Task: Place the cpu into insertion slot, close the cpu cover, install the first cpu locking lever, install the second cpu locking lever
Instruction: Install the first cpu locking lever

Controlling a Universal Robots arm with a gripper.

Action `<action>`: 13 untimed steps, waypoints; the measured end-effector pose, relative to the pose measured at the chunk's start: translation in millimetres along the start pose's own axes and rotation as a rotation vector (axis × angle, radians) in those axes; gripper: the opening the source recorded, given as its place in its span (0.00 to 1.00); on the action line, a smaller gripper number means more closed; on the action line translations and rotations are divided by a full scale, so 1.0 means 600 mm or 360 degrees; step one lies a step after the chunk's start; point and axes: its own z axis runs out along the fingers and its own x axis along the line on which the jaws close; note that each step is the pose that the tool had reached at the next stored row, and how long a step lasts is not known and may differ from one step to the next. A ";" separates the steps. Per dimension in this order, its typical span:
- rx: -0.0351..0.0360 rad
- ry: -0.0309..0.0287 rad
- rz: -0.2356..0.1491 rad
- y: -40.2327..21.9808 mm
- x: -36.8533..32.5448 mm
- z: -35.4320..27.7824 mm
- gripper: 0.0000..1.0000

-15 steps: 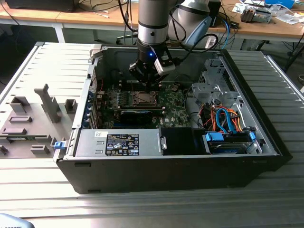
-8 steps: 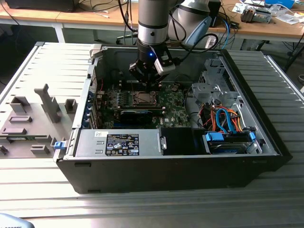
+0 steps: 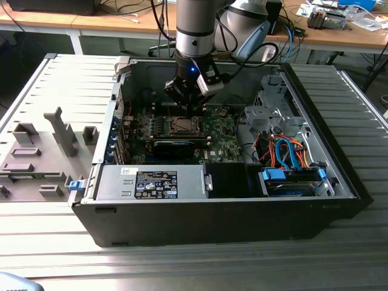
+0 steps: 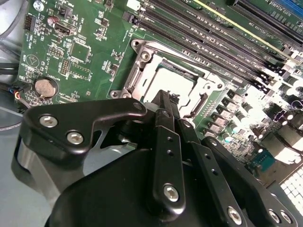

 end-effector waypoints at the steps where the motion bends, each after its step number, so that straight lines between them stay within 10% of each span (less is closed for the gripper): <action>1: 0.0000 0.00000 0.0000 0.000 0.000 -0.001 0.11; 13: 0.0000 0.00000 0.0000 0.000 0.000 -0.005 0.11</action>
